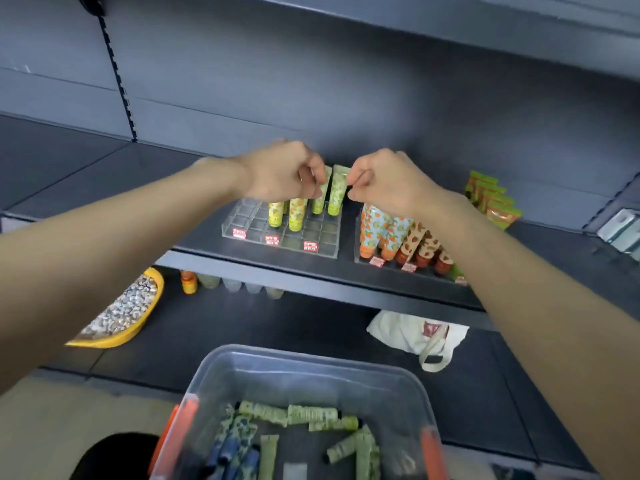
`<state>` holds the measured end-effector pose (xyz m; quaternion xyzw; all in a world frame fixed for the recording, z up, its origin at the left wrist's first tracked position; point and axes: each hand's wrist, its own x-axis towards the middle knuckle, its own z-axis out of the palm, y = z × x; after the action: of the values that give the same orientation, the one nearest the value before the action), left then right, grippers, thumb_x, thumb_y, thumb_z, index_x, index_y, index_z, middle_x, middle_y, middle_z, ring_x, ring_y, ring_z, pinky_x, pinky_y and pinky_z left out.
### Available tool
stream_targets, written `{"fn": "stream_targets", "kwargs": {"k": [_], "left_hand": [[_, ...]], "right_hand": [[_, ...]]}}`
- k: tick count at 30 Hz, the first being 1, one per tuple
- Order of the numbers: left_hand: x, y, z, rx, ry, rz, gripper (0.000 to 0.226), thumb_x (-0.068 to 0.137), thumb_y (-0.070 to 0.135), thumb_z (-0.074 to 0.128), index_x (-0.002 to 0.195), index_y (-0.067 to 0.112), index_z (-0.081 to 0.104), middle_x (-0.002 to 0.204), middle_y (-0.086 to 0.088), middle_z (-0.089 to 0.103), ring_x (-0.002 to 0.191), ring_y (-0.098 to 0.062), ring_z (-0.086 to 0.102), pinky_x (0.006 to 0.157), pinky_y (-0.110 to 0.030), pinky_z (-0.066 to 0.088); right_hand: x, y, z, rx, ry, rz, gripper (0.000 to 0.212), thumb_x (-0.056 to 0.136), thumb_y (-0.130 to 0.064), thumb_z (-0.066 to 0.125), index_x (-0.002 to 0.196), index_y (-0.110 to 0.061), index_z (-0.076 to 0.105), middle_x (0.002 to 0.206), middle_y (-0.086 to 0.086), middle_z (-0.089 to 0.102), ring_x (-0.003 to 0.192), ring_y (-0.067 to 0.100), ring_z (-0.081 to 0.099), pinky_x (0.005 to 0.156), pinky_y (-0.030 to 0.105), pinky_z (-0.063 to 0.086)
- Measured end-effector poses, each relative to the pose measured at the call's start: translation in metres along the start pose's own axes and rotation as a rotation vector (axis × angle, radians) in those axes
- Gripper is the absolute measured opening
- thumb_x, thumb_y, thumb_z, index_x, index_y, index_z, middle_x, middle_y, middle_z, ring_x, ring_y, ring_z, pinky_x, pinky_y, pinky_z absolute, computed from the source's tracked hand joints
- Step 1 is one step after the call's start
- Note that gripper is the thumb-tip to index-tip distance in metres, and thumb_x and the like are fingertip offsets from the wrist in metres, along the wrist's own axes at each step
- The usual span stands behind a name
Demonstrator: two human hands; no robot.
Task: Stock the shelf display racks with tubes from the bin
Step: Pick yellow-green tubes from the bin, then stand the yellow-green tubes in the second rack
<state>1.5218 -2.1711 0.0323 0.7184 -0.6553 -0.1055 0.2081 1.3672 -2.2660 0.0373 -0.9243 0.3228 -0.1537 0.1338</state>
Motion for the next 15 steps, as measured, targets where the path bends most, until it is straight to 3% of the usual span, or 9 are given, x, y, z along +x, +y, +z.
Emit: {"fn": "stream_targets", "kwargs": {"k": [3, 8, 15], "left_hand": [[-0.044, -0.005, 0.034, -0.023, -0.065, -0.039, 0.018, 0.085, 0.019, 0.062, 0.102, 0.017, 0.066, 0.088, -0.001, 0.069, 0.089, -0.021, 0.064, 0.088, -0.031, 0.049], [-0.108, -0.024, 0.13, -0.07, -0.241, -0.112, 0.022, 0.086, 0.024, 0.062, 0.106, 0.015, 0.064, 0.087, 0.002, 0.065, 0.084, -0.019, 0.063, 0.079, -0.026, 0.048], [-0.175, -0.056, 0.282, -0.17, -0.501, -0.32, 0.025, 0.088, 0.025, 0.06, 0.111, 0.016, 0.06, 0.1, -0.002, 0.068, 0.094, -0.021, 0.061, 0.084, -0.031, 0.047]], "right_hand": [[-0.048, -0.001, 0.026, 0.032, -0.08, 0.012, 0.02, 0.085, -0.01, 0.064, 0.105, -0.01, 0.069, 0.098, 0.004, 0.07, 0.086, 0.012, 0.06, 0.072, 0.018, 0.045], [-0.133, 0.025, 0.118, 0.142, -0.233, 0.117, 0.02, 0.085, -0.013, 0.065, 0.103, -0.01, 0.069, 0.1, 0.009, 0.071, 0.097, 0.025, 0.064, 0.09, 0.039, 0.05], [-0.233, 0.067, 0.254, 0.233, -0.554, 0.364, 0.025, 0.088, -0.014, 0.062, 0.112, -0.008, 0.066, 0.111, 0.009, 0.068, 0.105, 0.024, 0.063, 0.093, 0.037, 0.049]]}}
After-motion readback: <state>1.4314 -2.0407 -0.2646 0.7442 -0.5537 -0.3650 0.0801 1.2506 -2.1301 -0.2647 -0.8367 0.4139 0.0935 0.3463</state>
